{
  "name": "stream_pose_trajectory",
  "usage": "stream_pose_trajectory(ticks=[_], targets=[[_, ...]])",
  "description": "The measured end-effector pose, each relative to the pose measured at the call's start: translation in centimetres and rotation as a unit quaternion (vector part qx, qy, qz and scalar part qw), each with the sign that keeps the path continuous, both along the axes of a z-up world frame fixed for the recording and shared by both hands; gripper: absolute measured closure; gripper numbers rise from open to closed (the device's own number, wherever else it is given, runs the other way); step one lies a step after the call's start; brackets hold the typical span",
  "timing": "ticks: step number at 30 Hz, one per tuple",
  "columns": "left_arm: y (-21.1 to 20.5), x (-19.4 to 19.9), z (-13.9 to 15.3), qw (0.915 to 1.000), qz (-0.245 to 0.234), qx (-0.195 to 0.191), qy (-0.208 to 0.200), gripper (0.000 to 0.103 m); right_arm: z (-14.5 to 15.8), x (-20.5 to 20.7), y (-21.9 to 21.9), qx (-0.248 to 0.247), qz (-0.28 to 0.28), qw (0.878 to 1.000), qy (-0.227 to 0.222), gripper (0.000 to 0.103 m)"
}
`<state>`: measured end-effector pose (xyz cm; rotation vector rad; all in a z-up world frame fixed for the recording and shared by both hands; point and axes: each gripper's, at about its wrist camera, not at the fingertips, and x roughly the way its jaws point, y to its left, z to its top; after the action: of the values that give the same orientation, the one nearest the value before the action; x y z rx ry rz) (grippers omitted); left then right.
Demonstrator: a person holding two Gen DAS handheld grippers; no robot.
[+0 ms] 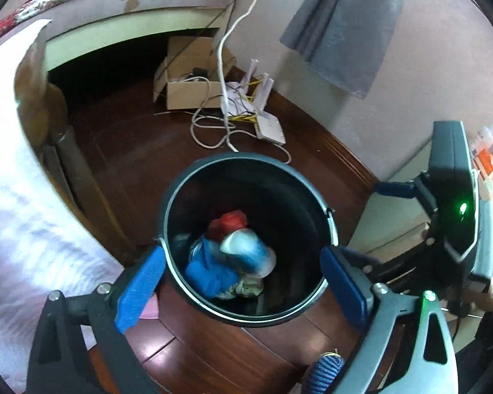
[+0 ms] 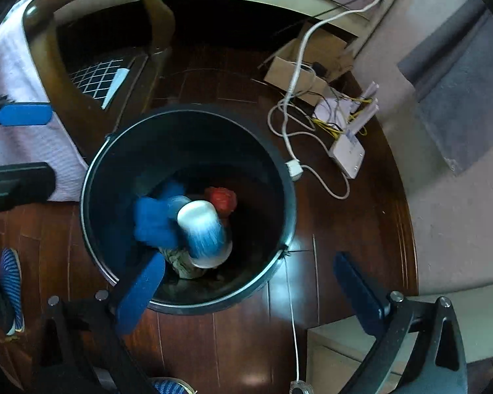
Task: Collect trash
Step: 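Open both tools to drop the cloth and cup into the bucket, then move both open tools back over the table items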
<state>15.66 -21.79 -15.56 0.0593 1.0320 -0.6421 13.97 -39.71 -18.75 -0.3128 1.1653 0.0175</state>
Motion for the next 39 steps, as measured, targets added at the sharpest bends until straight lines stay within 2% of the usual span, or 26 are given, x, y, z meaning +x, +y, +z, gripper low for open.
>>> stream_pose_trajectory(ticks=[11,23,27,32,36,39], targets=[[2.2,-1.7,3.4,0.9986,0.031,0.001,-0.042,0.005,4.2,-1.6,0.0,0.004,-0.02,0.999,-0.037,0.0],[4.5,-3.3,9.0,0.9921,0.063,0.002,-0.108,0.004,11.2,-3.2,2.1,0.048,-0.02,0.992,-0.114,0.0],[5.9,-3.3,10.8,0.9883,0.082,0.005,-0.129,0.004,14.0,-2.8,3.3,0.077,-0.015,0.987,-0.141,0.0],[8.5,-3.0,12.5,0.982,0.109,0.01,-0.154,0.004,16.3,-2.0,5.8,0.085,0.006,0.982,-0.168,0.0],[11.2,-2.6,13.6,0.9753,0.135,0.02,-0.174,0.004,17.1,-0.9,8.0,0.091,0.025,0.98,-0.178,0.0],[13.9,-2.1,14.2,0.9666,0.165,0.031,-0.194,0.004,17.6,0.2,10.7,0.096,0.045,0.978,-0.181,0.0]])
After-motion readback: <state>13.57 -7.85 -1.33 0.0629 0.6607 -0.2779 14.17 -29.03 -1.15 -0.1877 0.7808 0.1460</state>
